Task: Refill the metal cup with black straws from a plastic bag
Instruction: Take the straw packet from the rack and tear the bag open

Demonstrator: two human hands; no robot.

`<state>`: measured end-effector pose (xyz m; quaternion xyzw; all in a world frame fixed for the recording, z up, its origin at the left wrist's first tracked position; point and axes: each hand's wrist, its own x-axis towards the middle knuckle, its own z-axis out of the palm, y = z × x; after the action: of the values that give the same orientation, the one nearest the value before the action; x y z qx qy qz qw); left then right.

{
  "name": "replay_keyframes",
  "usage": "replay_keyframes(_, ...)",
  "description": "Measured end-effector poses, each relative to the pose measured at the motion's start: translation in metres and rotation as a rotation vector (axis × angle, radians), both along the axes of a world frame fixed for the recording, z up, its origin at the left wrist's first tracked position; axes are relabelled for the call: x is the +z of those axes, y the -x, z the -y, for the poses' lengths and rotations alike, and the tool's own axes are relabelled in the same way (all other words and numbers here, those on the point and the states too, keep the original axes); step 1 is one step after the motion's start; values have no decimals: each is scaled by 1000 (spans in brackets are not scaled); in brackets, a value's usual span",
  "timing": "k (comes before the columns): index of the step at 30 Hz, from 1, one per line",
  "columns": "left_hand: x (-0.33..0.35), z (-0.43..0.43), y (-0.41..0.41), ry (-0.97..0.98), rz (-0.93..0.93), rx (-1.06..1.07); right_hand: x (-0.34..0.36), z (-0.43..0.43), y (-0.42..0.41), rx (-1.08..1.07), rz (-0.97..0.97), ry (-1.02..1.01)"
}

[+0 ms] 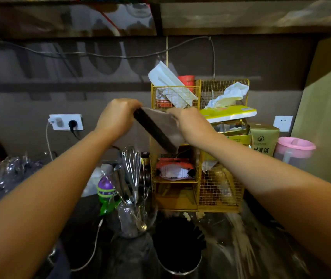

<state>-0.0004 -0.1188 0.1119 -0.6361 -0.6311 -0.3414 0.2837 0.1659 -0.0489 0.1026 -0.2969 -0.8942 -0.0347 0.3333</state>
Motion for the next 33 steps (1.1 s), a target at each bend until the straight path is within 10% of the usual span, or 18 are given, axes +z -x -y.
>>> replay_keyframes(22,-147,176,-12,412,265,-20,-127,163,8,444,81,910)
replay_keyframes(33,-207,175,-43,525,515,-163,-177,172,-11,331,114,973)
